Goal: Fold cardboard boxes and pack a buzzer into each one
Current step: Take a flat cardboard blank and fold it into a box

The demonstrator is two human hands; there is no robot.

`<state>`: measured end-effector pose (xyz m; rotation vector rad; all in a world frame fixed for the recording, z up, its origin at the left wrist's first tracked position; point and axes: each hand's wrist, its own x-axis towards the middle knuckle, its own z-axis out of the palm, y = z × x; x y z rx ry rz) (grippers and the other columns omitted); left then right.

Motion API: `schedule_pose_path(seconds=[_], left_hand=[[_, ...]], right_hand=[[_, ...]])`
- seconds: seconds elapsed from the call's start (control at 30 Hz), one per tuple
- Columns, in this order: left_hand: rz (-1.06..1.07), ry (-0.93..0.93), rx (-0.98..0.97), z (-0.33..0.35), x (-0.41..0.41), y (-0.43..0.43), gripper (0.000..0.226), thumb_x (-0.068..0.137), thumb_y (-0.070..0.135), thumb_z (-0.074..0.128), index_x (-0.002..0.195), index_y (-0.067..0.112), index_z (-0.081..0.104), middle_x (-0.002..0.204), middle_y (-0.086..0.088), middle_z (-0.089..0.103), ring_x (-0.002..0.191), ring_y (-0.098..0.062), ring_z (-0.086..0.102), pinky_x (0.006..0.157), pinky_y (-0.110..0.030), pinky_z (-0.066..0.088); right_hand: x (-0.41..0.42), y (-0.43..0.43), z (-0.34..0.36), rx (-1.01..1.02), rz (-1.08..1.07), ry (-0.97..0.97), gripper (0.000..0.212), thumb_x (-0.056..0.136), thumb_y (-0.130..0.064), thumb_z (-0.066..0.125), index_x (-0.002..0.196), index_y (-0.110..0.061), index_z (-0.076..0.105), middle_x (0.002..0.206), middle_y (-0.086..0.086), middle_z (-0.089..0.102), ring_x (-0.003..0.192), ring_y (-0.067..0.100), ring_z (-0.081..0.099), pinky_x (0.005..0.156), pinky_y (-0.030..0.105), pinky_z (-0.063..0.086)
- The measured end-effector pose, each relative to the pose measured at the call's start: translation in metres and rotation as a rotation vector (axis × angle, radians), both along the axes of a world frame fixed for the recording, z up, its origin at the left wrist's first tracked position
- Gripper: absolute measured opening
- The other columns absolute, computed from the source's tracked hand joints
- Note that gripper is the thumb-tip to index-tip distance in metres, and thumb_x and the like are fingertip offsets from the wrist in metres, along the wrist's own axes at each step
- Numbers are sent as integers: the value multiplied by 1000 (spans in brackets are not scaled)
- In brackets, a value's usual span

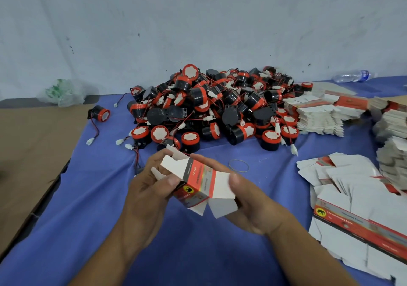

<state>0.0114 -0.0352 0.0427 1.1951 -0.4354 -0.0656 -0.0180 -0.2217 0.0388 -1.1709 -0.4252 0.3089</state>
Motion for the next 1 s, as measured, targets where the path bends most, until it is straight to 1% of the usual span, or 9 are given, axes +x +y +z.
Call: schedule_pose_path(seconds=[0.1,0.23,0.37,0.47,0.53,0.77,0.83,0.9,1.0], left_hand=[[131,85,-26,-5,5,-2,53,53,28,73,104,22,62,122,-10,61,100,-23,67,70,-33,59],[292,141,3,-11,9,-6,71,59,29,83,120,29,46,124,-4,60,113,-29,63,86,-50,55],[172,11,93,-12,5,-6,52,67,60,80,110,34,66,110,0,73,101,-20,71,73,-31,59],[406,-120,342,-17,4,-6,44,80,48,67,120,35,54,112,18,67,104,-1,65,73,-15,54],[441,-216,404,-19,0,-10,40,84,38,60,118,37,41,116,20,58,106,8,58,78,-9,49],[286,-317,462,-23,-4,-15,40,95,33,39,135,38,35,142,8,39,132,-2,41,103,-17,37],[274,-295,420,-19,-4,-14,30,98,35,36,125,44,44,139,1,44,128,-6,46,101,-16,39],[241,-226,367,-18,-3,-11,28,100,39,41,127,34,49,135,-1,52,120,-4,54,92,-12,44],[170,-183,322,-19,-2,-10,33,101,30,47,131,17,48,118,15,66,108,1,62,82,-8,48]], right_hand=[[5,3,1,-89,-202,-37,48,86,-23,74,132,-27,63,125,10,68,113,25,65,90,29,51],[5,8,-4,-32,-300,-47,41,88,-13,71,126,-27,66,118,11,71,107,26,68,86,29,54],[5,13,-4,-95,-413,-170,43,91,-19,72,132,-26,61,120,1,70,110,17,67,88,25,54],[7,9,-7,-383,-640,-346,45,92,-32,66,135,-36,52,120,-12,67,111,10,64,89,25,54],[8,10,-10,-498,-621,-416,43,96,-41,61,137,-41,48,127,-13,63,119,12,60,97,32,52],[7,12,-11,-385,-529,-318,43,95,-48,55,135,-33,53,121,-7,66,111,16,64,94,37,54],[7,13,-13,-385,-507,-305,42,97,-46,52,138,-35,52,127,-9,63,117,12,61,96,30,52],[7,13,-14,-359,-493,-296,42,100,-42,48,142,-39,48,134,-15,59,126,6,55,100,22,47],[8,12,-13,-276,-496,-229,39,99,-46,44,137,-47,53,136,-21,58,130,1,51,105,22,44]])
